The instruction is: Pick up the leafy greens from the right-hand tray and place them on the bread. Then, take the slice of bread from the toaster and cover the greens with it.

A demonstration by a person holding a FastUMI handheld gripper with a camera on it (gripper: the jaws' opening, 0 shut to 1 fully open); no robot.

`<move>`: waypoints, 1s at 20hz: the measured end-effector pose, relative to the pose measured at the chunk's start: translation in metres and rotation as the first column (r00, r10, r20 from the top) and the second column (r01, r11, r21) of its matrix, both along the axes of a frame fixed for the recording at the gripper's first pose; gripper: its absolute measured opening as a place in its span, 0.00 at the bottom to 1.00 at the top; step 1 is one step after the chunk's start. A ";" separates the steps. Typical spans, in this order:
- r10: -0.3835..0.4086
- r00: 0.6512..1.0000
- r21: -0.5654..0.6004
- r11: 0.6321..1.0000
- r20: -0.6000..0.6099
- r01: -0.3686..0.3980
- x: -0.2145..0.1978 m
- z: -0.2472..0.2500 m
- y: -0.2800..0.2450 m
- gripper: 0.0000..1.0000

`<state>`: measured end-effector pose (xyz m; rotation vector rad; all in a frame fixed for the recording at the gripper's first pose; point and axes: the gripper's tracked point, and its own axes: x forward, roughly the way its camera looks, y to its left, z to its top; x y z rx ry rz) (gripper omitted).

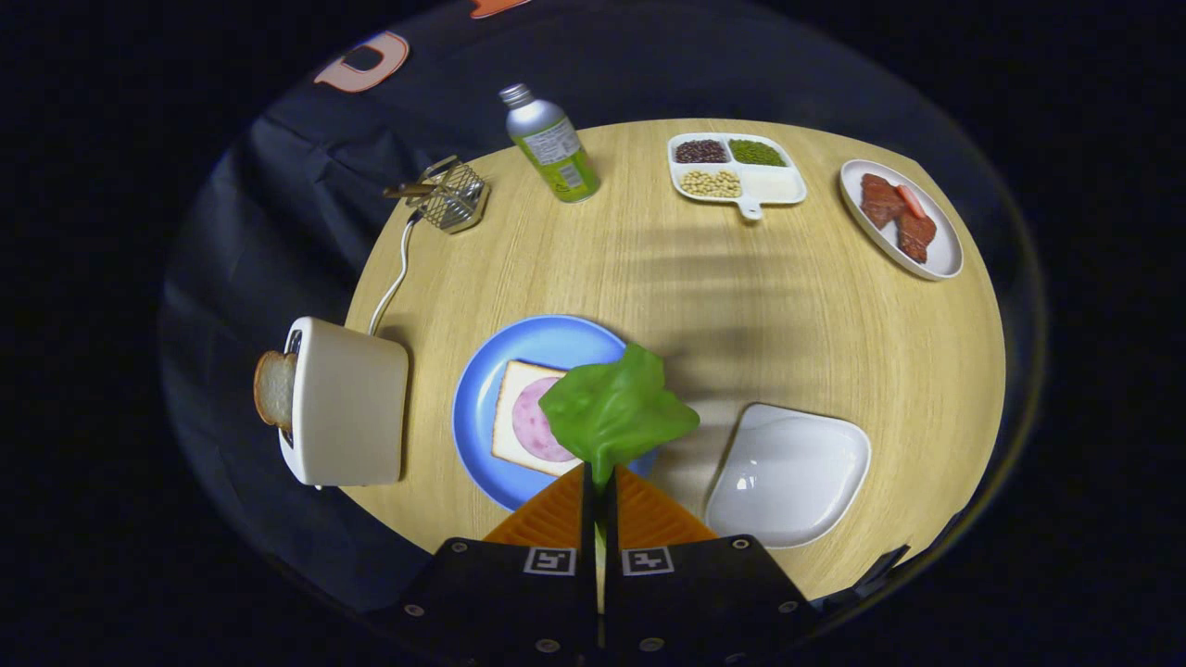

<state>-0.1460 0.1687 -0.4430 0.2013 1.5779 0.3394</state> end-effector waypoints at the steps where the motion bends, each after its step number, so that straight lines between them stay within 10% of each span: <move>1: 0.012 1.000 0.011 1.000 -0.003 -0.012 0.001 0.000 0.009 0.04; 15: 0.135 0.990 0.022 0.991 -0.028 -0.135 0.002 -0.028 0.081 0.08; 20: 0.160 0.987 -0.026 0.987 0.019 -0.159 0.006 -0.031 0.077 0.24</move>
